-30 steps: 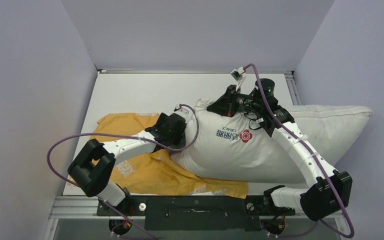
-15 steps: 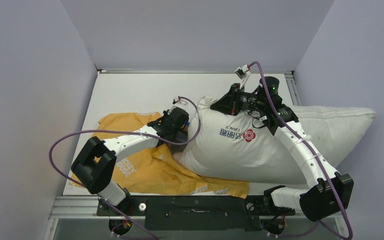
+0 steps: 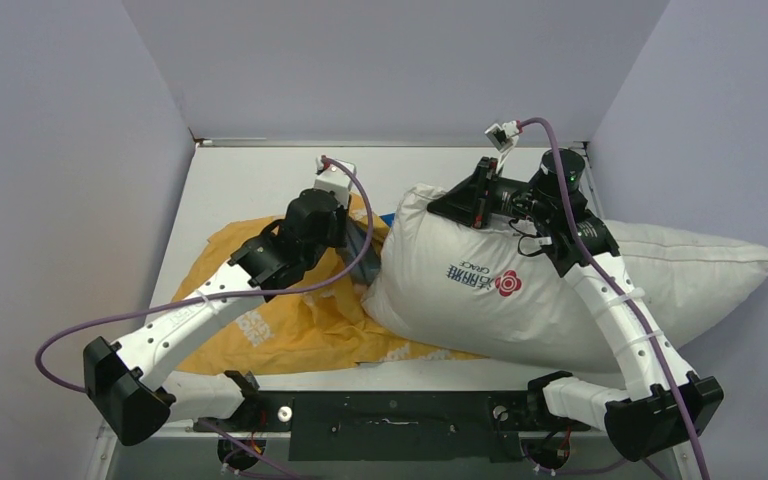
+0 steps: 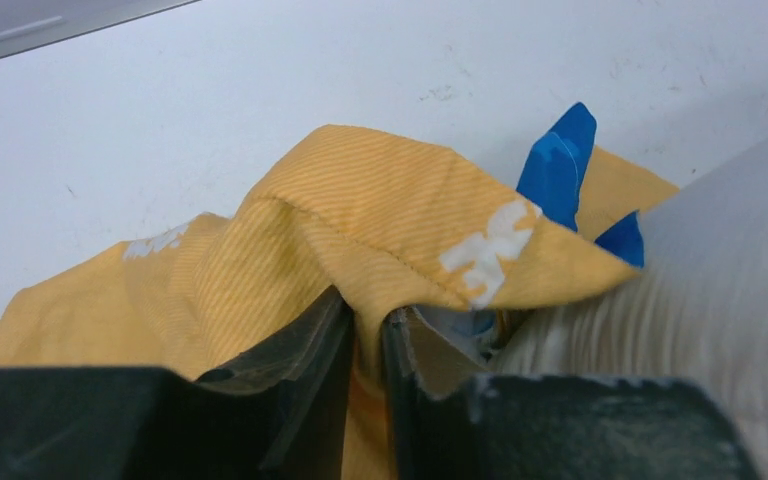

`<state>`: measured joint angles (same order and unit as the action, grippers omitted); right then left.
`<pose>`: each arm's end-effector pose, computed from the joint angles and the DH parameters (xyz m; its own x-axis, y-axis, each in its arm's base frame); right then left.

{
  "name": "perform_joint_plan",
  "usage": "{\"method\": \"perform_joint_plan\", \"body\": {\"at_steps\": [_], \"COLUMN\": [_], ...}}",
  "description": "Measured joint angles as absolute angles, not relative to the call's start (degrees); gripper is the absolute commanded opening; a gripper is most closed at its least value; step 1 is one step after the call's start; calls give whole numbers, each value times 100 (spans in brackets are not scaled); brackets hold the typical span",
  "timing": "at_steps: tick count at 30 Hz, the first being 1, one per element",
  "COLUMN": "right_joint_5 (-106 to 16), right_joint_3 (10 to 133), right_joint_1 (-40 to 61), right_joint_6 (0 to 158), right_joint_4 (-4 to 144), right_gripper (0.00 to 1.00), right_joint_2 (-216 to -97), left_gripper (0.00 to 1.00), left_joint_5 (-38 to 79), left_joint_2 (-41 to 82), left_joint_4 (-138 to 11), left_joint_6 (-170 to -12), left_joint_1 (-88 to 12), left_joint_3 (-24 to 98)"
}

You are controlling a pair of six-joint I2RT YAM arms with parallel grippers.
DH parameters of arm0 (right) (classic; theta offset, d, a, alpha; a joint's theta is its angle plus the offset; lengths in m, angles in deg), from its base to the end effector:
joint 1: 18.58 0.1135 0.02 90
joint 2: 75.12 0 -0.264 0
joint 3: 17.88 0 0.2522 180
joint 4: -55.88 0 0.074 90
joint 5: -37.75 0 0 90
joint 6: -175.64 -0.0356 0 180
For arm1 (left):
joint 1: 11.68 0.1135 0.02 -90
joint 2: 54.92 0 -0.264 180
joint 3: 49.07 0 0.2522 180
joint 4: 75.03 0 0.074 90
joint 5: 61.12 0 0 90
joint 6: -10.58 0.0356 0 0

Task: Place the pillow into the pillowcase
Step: Stuff the pillow into the pillowcase.

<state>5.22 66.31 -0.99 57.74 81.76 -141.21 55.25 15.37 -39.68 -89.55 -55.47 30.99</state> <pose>0.2245 0.1027 0.4206 -0.5627 0.0856 -0.8222 -0.7870 0.2491 0.5645 0.2095 -0.1789 0.3591 -0.3650 0.1316 -0.9217 0.2708 0.9622 0.0301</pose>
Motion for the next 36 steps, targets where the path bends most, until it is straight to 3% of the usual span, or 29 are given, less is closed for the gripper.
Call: {"method": "perform_joint_plan", "body": {"at_steps": [3,8,9,11,13,18,24,36], "right_joint_5": [520,522,520,520,520,520,520,524], "right_joint_3": [6614,6323,6282,6214,6201,6196,6190,6161], "right_joint_1": [-99,-99,-99,-99,-99,-102,-102,-102], "right_joint_6": [5680,5518,5496,5483,5488,5488,5488,5488], "right_joint_4": [8137,7807,7781,7711,7669,7652,7643,7571], "right_gripper": [5,5,5,5,5,5,5,5], "right_joint_2": [-14123,-14121,-14121,-14121,-14121,-14121,-14121,-14154], "left_gripper": [26,21,26,48,63,77,77,67], "left_joint_5": [5418,5339,5324,5287,5236,5267,5315,4399], "left_joint_2": [1582,1746,1799,1987,2201,2658,3171,4242], "left_joint_4": [-3850,-3863,-3872,-3874,-3874,-3890,-4198,-4626], "left_joint_6": [-8961,-8998,-9007,-9036,-9025,-8885,-8627,-8437], "left_joint_1": [-5545,-5490,-5464,-5418,-5389,-5383,-5132,-4150], "left_joint_3": [3095,2872,2787,2629,2546,2516,2522,3169]}}
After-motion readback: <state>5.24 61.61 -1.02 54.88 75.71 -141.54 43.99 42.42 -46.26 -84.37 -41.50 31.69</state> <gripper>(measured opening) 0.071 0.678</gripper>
